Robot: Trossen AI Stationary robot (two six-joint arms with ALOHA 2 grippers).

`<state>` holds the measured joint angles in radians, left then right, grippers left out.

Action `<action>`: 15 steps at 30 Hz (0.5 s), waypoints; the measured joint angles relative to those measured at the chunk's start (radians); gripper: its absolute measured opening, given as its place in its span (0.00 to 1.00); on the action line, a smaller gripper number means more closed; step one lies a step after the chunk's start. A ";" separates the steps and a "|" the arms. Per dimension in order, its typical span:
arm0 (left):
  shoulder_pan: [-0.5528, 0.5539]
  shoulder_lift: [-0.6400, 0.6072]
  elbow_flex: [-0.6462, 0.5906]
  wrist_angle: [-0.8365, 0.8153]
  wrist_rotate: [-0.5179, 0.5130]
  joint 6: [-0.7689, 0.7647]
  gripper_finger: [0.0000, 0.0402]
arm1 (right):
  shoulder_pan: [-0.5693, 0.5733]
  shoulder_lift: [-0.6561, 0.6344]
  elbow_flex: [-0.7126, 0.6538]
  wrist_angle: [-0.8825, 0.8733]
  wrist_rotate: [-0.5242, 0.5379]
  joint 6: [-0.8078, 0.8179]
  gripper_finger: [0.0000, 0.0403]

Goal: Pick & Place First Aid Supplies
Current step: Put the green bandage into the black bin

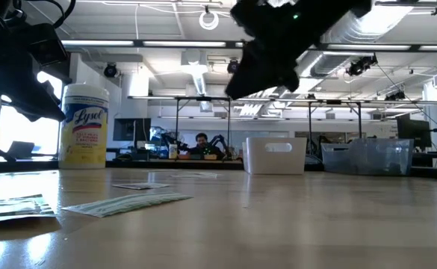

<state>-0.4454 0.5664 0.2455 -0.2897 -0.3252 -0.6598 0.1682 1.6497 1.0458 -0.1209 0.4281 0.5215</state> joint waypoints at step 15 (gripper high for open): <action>0.000 0.000 0.000 0.000 0.000 0.000 0.19 | -0.096 0.313 0.134 0.141 -0.107 -0.230 0.21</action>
<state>-0.4456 0.5664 0.2456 -0.2897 -0.3252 -0.6597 0.0725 1.9628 1.1797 0.0197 0.3216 0.2915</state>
